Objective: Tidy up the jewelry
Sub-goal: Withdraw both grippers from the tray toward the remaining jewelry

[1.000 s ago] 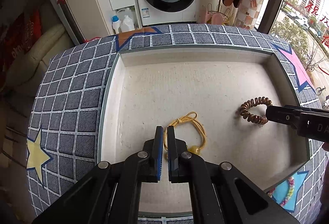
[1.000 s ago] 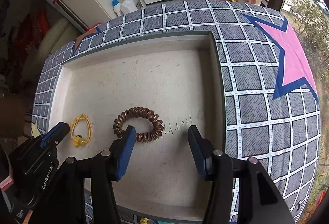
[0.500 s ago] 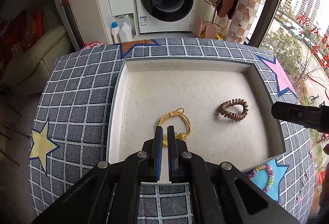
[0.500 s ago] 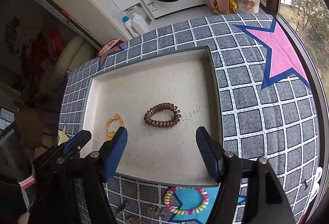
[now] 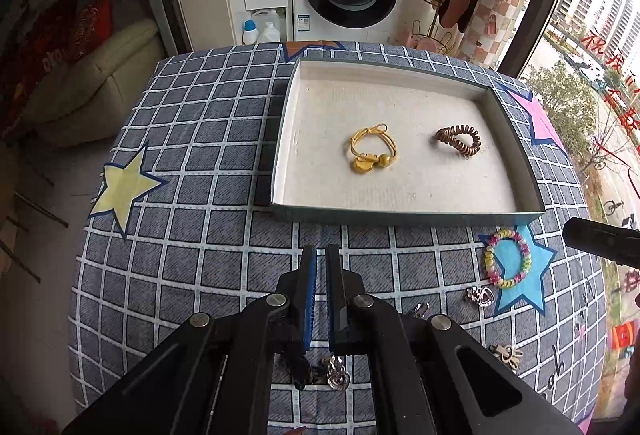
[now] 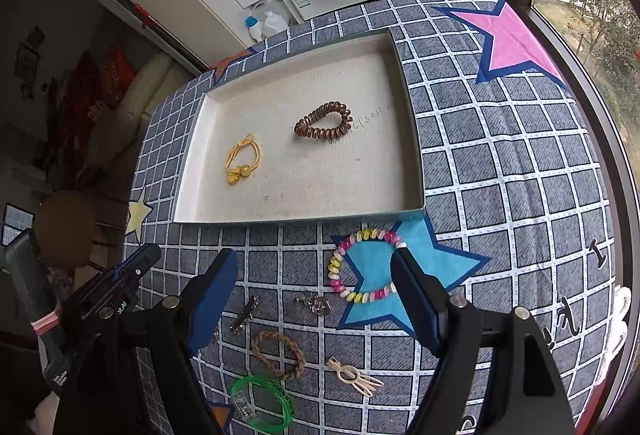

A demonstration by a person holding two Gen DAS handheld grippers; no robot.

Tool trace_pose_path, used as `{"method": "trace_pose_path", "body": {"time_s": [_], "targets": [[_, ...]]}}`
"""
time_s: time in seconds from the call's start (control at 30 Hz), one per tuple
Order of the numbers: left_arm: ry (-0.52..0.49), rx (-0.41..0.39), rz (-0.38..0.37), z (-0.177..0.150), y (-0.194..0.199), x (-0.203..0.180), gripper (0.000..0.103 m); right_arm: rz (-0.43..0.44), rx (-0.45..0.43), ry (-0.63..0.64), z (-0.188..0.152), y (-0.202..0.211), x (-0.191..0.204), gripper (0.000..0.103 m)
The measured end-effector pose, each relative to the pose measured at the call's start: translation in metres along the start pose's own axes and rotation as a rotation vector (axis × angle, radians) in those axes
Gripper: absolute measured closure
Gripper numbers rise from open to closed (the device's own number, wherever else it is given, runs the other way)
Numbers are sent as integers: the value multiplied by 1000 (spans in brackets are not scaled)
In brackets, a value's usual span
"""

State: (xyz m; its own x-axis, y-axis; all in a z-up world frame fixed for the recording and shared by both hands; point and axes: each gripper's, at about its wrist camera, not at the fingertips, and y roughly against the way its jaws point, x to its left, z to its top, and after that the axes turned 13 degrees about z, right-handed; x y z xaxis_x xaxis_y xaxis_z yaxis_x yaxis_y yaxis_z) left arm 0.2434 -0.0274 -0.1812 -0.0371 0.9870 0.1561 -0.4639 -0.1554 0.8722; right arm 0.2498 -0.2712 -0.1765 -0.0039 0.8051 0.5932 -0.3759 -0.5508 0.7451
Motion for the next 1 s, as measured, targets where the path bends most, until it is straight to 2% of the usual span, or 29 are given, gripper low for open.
{"method": "trace_pose_path", "body": {"time_s": [0.17,0.23,0.27,0.37,0.57,0.8,1.0], "targets": [[17,44,19,-32,8,18,85,-16,37,-6,-35,0,1,22],[22,71,38,-42,11,24,0,-21,49,-16,-50,-1,0,22],[34,70,63,-48,10,27,0,-22,55,-24,-56,-2,-2,22],[44,76,58,-61,5,34,0,-31,69,-47,-74,-3,-6,19],[7,82,93,-82,-4,37,0,-54,87,-68,-106,-2,-14,19],[41,147,71,-99,-18,49,0,-82,94,-54,-127,0,-21,17],[47,182,36,-107,-30,47,0,-158,170,-21,-135,-6,-23,17]]}}
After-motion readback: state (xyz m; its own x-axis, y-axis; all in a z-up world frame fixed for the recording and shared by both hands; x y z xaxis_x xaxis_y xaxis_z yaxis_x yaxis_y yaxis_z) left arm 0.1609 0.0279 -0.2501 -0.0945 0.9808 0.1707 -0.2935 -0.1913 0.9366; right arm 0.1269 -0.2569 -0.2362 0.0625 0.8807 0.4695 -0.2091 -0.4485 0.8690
